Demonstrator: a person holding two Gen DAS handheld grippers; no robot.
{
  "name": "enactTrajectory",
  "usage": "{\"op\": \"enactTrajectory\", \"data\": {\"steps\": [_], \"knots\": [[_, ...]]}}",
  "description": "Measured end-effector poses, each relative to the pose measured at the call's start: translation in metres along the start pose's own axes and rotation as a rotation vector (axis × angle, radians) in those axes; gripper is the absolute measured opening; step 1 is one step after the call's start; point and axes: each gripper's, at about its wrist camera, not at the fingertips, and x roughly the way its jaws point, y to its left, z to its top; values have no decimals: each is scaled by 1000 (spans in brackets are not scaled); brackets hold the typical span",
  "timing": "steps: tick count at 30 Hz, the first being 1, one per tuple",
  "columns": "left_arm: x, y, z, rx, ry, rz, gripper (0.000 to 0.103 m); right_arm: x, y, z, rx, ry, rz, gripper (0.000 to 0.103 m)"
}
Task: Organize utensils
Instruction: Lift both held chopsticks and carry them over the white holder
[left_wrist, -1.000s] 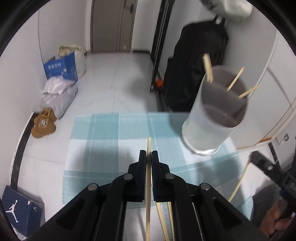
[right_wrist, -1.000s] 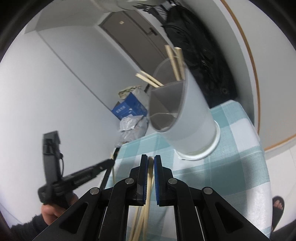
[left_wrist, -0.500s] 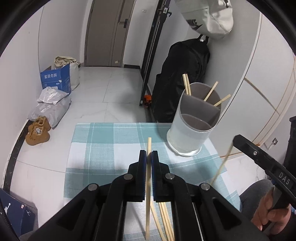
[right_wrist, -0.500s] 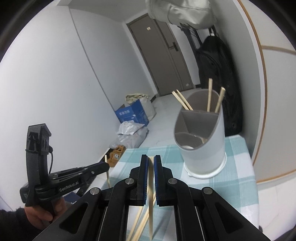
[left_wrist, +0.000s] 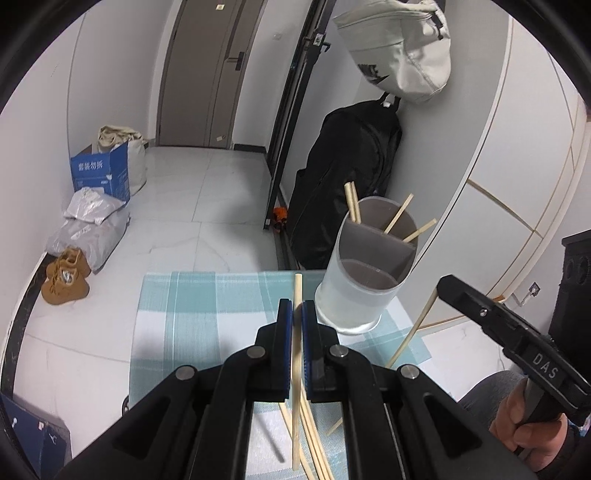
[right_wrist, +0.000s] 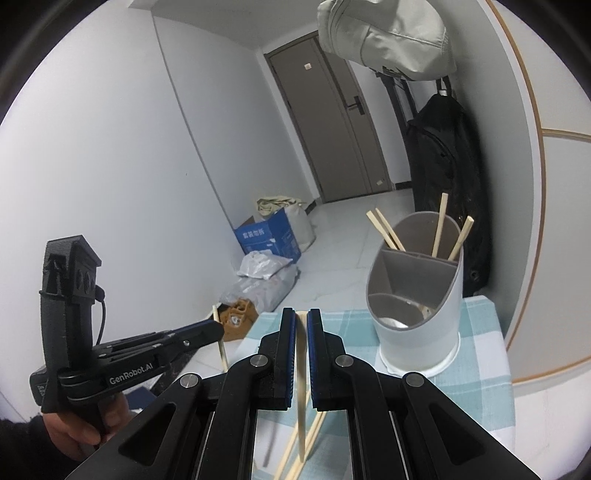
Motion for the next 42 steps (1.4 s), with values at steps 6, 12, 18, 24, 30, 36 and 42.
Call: {"op": "enactTrajectory", "data": {"steps": [6, 12, 18, 24, 30, 36, 42], "knots": [[-2, -10, 15, 26, -32, -1, 1, -2, -6, 16, 18, -3, 4, 6], [-4, -22, 43, 35, -82, -4, 1, -5, -22, 43, 62, 1, 2, 6], [0, -35, 78, 28, -130, -18, 1, -14, -41, 85, 89, -25, -13, 6], [11, -50, 117, 33, -173, -45, 1, -24, -61, 128, 99, -66, -49, 6], [30, -64, 148, 33, -192, -74, 1, -23, -80, 165, 80, -112, -91, 6], [54, -73, 162, 47, -207, -88, 1, -16, -99, 187, 73, -152, -137, 6], [78, -75, 161, 65, -192, -100, 1, -7, -111, 194, 52, -171, -176, 6]]}}
